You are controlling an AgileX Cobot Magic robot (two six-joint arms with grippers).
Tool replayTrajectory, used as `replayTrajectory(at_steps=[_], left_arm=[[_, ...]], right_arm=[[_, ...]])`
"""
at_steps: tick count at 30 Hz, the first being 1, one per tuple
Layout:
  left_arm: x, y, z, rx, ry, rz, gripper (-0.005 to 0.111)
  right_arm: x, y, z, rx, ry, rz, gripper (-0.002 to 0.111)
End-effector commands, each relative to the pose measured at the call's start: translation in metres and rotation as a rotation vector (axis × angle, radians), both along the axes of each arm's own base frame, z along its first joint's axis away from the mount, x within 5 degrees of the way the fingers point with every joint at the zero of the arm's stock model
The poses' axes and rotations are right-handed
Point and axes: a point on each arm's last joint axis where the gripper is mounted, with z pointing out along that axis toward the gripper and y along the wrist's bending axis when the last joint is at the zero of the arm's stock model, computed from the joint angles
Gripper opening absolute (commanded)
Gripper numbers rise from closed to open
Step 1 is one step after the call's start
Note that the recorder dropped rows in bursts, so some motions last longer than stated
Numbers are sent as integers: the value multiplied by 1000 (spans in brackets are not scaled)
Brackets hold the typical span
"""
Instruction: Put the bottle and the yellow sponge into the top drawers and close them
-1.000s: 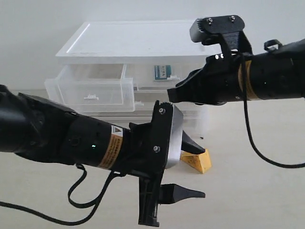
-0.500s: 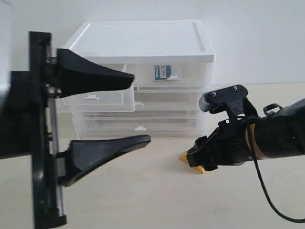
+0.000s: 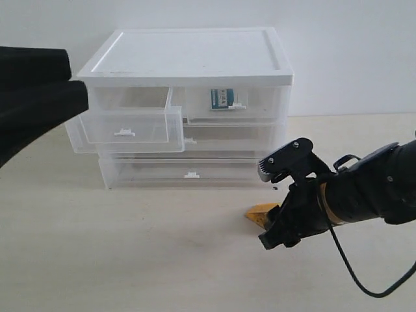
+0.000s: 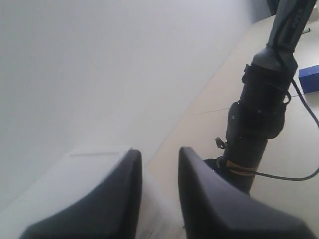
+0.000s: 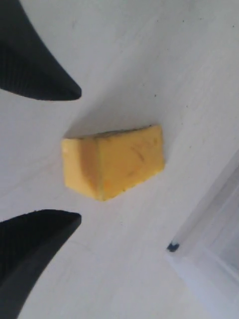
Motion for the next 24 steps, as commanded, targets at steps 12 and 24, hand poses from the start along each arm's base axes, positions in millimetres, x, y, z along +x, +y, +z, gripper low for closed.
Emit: replayTrajectory(at_steps=[12, 24], left_arm=[[8, 4, -5, -10, 61, 94, 17], [-6, 17, 0, -54, 16, 100, 4]], right_arm=[[23, 8, -19, -56, -1, 33, 41], [17, 16, -19, -90, -25, 281, 66]])
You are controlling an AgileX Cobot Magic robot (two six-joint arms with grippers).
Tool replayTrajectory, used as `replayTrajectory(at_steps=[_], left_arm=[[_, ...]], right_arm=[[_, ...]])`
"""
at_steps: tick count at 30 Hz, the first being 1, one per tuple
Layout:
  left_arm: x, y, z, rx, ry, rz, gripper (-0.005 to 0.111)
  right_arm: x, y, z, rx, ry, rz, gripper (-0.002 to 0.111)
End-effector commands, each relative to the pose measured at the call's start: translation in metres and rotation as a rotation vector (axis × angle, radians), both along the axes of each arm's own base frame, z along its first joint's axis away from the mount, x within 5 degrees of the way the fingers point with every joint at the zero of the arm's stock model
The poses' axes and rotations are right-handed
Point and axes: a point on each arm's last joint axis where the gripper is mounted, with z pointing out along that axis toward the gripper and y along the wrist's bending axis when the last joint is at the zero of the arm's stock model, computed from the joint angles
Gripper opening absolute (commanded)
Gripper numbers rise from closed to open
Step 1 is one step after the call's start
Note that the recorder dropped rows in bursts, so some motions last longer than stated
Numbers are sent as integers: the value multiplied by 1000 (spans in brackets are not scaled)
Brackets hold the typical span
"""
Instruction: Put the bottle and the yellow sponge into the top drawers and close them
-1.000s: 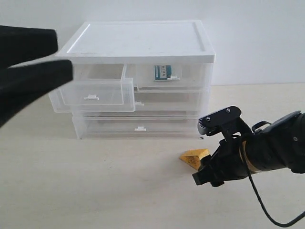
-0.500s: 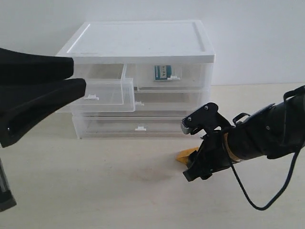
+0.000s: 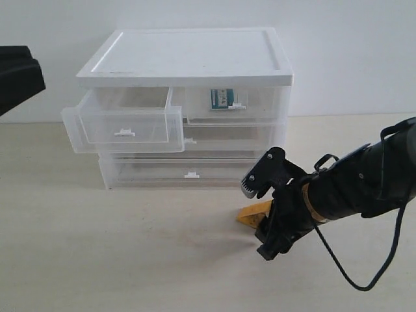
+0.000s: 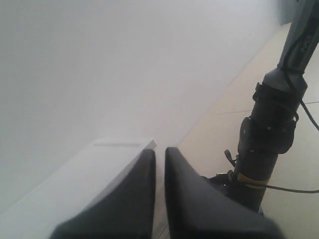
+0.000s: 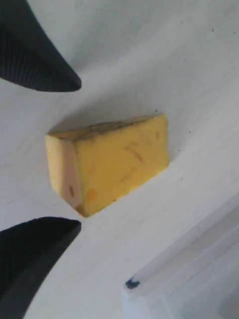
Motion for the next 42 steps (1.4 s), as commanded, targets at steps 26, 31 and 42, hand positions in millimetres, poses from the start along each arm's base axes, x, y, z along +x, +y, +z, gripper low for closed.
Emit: replayTrajectory(at_steps=[26, 31, 42], left_arm=[[6, 7, -3, -19, 62, 98, 4], [6, 15, -2, -61, 105, 171, 4], [-3, 27, 4, -127, 100, 194, 4]], right_arm=[[-17, 40, 60, 338, 61, 260, 0], [-60, 58, 124, 491, -9, 536, 0], [-8, 123, 209, 520, -386, 412, 0]])
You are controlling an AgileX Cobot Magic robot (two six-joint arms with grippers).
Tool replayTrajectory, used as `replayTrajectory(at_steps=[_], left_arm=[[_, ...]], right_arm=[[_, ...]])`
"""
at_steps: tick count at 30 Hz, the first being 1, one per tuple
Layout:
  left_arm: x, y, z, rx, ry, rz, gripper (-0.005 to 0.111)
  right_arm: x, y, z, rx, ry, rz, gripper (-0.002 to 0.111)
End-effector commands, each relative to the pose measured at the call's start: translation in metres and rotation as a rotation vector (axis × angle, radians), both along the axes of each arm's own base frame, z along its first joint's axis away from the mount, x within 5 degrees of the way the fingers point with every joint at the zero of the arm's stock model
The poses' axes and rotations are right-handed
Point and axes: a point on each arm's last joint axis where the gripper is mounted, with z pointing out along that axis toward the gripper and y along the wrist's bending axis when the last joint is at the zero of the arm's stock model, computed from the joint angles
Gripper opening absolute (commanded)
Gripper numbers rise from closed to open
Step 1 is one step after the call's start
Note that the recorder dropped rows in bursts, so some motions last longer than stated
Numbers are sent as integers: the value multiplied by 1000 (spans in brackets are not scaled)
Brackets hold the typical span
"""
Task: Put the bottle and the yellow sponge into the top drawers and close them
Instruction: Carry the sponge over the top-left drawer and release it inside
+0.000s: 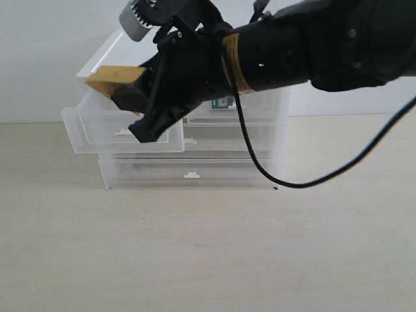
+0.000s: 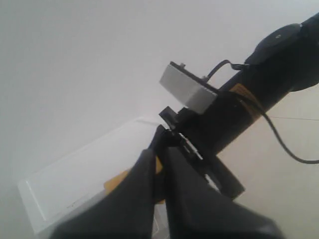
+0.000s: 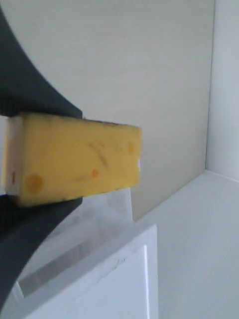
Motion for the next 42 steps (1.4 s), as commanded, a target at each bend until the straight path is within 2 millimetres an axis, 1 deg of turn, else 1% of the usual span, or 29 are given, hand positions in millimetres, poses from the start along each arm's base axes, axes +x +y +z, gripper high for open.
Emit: replayTrajectory(at_steps=[1, 4, 6, 9, 12, 17, 25, 26, 27, 29, 31, 32, 33, 35, 39, 42], left_arm=[[0, 1, -1, -17, 18, 3, 4], [0, 1, -1, -10, 13, 6, 4], [0, 1, -1, -7, 12, 10, 4], [0, 1, -2, -2, 13, 13, 4], [0, 1, -2, -2, 12, 11, 4], [1, 1, -2, -1, 14, 11, 4], [0, 1, -2, -1, 13, 9, 4], [0, 1, -2, -1, 13, 9, 4], [0, 1, -2, -1, 13, 9, 4], [0, 1, -2, -1, 13, 9, 4], [0, 1, -2, -1, 13, 9, 4], [0, 1, -2, -1, 13, 9, 4], [0, 1, -2, -1, 13, 9, 4], [0, 1, -2, -1, 13, 9, 4], [0, 1, -2, -1, 13, 9, 4], [0, 1, -2, -1, 13, 9, 4]], right_arm=[[23, 16, 5, 30, -16, -47, 0], [38, 28, 3, 44, -20, -50, 0], [48, 35, -5, 35, -20, -53, 0], [55, 37, -13, 14, -33, -92, 0], [59, 39, -23, -14, -39, -85, 0], [69, 39, -37, -61, -67, -137, 0], [69, 40, -42, -74, -71, -121, 0], [69, 40, -42, -74, -71, -121, 2], [69, 40, -42, -74, -70, -117, 7], [68, 41, -42, -72, -67, -113, 22], [68, 41, -42, -63, -52, -119, 45], [69, 41, -42, -61, -48, -123, 54], [69, 40, -42, -57, -42, -138, 60], [70, 39, -42, -49, -30, -158, 60], [69, 38, -35, -35, -32, -161, 54], [64, 34, -19, 18, -12, -184, 52]])
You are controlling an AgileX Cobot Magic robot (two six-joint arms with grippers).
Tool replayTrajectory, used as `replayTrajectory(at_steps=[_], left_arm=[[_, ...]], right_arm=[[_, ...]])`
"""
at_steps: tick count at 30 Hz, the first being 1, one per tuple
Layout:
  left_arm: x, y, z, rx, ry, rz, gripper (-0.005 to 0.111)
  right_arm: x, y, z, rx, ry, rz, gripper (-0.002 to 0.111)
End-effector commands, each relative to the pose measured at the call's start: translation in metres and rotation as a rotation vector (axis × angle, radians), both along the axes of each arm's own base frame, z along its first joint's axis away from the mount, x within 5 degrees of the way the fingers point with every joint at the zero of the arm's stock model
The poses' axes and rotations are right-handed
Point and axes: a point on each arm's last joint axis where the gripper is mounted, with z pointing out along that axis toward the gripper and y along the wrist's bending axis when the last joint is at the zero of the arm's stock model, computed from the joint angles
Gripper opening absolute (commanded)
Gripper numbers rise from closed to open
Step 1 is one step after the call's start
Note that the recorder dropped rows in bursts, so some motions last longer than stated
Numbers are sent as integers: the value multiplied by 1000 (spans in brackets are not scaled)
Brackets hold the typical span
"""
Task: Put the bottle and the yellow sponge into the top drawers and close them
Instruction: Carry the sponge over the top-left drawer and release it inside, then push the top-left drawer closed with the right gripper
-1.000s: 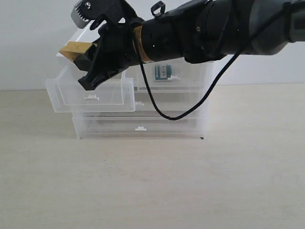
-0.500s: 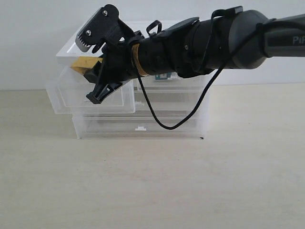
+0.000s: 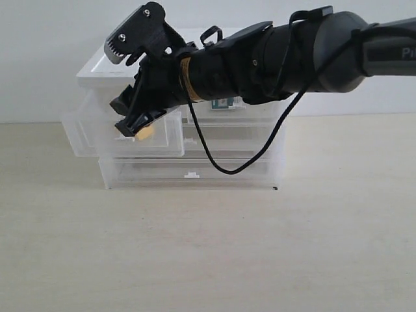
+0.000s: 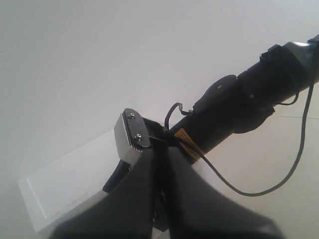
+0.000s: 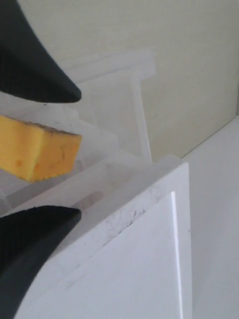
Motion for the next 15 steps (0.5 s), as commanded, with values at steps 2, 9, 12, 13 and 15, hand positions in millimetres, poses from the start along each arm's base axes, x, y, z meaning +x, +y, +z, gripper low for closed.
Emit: replayTrajectory(at_steps=[2, 9, 12, 13, 15], left_arm=[[0, 1, -2, -1, 9, 7, 4], [0, 0, -4, 4, 15, 6, 4], [0, 0, -5, 5, 16, 0, 4], [0, 0, -5, 5, 16, -2, 4], [0, -1, -5, 4, 15, -4, 4]], right_arm=[[-11, -8, 39, 137, 51, -34, 48], [-46, -7, 51, 225, 254, 179, 0], [-52, -9, 31, 190, 320, 201, 0], [-54, -10, 22, 176, 345, 194, 0], [-55, -14, 6, 149, 380, 156, 0]])
